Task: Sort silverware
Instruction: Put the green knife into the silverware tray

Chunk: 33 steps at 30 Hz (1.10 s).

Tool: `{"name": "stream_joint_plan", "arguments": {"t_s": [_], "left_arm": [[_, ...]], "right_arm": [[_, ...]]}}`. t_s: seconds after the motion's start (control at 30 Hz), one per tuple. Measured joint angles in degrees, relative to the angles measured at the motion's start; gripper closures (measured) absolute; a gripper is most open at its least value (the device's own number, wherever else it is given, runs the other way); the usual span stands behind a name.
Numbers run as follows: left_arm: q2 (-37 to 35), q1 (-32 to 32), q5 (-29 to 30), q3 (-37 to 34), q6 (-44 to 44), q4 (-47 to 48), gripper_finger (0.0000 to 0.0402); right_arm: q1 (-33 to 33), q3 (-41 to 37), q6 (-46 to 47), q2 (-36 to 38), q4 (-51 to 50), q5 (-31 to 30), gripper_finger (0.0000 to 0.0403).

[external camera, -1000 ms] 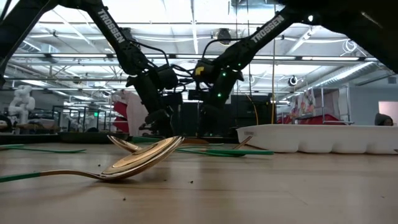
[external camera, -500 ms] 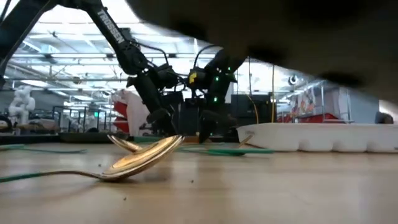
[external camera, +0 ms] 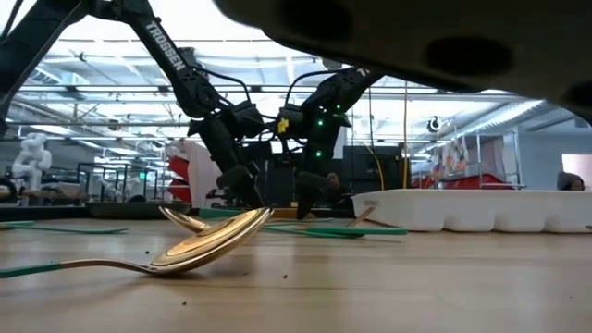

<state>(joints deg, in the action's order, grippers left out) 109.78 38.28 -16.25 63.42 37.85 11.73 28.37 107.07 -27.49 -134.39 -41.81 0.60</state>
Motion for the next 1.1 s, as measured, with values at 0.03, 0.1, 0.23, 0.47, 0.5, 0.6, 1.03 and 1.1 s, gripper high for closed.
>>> {"name": "stream_joint_plan", "arguments": {"t_s": [0.03,0.1,0.23,0.47,0.5,0.6,1.03,1.1], "left_arm": [[0.00,0.00,0.00,0.00,0.00,-0.06,0.0401],[0.00,0.00,0.00,0.00,0.00,-0.40,0.0401],[0.00,-0.02,-0.12,0.00,0.02,-0.71,0.0401],[-0.09,-0.07,-0.67,0.03,-0.10,-1.70,0.0401],[-0.11,-0.07,-0.61,0.04,-0.23,-1.91,0.0401],[-0.13,-0.07,-0.50,0.11,-0.50,-2.38,0.0401],[-0.89,-0.20,-0.61,3.27,-1.53,-1.00,0.0401],[-0.87,-0.29,-0.63,4.84,-1.51,0.60,0.0401]], "right_arm": [[0.03,0.01,-0.12,0.00,0.01,0.30,0.0344],[0.08,0.01,-0.51,0.00,0.03,1.02,0.0344],[0.12,1.11,-1.37,-0.08,-1.85,1.30,0.0345],[0.97,4.25,-3.30,-0.09,-4.40,2.73,0.0395],[1.08,4.90,-3.76,-0.13,-4.77,2.69,0.0398],[1.21,5.56,-3.75,-0.20,-5.71,3.02,0.0401],[1.46,5.77,-5.21,3.34,-8.64,1.31,0.0402],[1.56,5.83,-5.23,3.97,-9.69,1.08,0.0402]]}}
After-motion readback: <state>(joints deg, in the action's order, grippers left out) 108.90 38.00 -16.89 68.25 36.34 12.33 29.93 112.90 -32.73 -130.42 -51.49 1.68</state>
